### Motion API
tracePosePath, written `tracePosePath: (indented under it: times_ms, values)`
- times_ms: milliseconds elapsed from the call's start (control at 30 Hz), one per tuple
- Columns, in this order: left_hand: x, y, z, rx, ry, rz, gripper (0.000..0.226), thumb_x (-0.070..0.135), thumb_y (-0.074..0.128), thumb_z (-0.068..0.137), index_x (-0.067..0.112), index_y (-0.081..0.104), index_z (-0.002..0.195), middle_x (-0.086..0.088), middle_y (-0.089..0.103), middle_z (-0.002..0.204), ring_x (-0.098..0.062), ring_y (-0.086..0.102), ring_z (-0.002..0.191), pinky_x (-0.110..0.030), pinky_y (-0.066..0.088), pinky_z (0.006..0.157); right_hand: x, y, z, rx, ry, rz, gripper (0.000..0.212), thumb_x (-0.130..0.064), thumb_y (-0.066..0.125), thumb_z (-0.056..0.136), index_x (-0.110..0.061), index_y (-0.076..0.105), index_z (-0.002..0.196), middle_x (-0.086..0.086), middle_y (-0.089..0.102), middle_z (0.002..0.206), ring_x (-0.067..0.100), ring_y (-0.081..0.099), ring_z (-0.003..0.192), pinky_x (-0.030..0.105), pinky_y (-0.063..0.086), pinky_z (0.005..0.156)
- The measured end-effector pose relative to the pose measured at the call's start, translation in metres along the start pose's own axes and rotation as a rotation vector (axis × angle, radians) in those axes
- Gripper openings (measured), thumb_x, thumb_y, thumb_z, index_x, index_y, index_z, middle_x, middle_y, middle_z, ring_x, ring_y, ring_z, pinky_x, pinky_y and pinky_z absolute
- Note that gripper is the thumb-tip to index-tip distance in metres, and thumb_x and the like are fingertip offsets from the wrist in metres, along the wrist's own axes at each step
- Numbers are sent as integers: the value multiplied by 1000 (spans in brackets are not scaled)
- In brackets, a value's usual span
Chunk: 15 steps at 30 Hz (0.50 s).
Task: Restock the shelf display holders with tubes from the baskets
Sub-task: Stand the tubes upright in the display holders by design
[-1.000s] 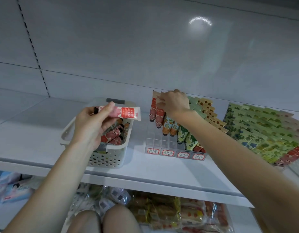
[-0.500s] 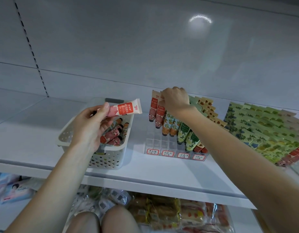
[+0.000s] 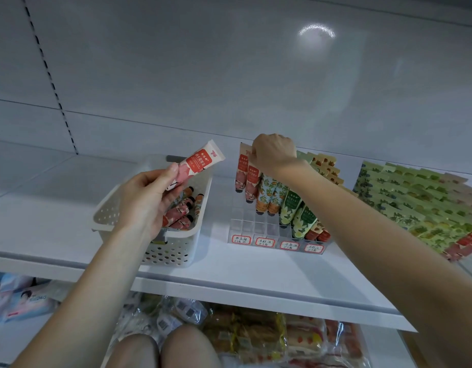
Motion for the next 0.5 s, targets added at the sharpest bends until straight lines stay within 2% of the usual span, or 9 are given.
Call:
tracePosePath:
  times_ms: [100,233,333,433,500]
  values:
    - [0,1,-2,-2,-6,-5,12,14,64,86,9,57,78,1,69,66,-6,68,62,-18,55,54,2,-1,2,-12,38,-14,22,-2,44,91,-11,43,71,-1,40,61,23,50,72,30,35,64]
    - [1,1,-1,0,5,-16,12,12,64,86,8,56,78,0,69,68,-6,68,61,-18,56,62,3,-1,1,-23,42,-42,36,2,47,89,-14,30,61,-1,38,60,23,47,71,30,34,63]
    - [0,2,-1,-5,2,-14,13,13,64,86,9,55,77,5,69,59,-5,67,59,-18,54,56,0,0,-1,-14,21,-66,35,0,48,91,-12,32,62,0,37,60,23,46,72,29,34,65]
    - [-1,3,-1,-11,1,-7,14,14,64,86,10,55,76,6,68,57,-4,67,59,-18,53,55,-2,-1,-3,5,11,-81,20,-2,48,93,-10,42,76,2,42,68,22,44,74,29,34,67]
    - [0,4,-1,-16,4,3,13,15,64,86,11,55,77,6,69,59,-4,68,61,-18,52,55,-4,-1,-4,5,1,-84,17,1,46,92,-11,43,81,4,45,75,22,43,76,29,34,68]
Point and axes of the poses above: each hand's wrist, its own z-axis towards the middle knuckle, its own y-axis out of the palm, x = y × z, the point moved 6 cm from there along z, towards the middle knuckle
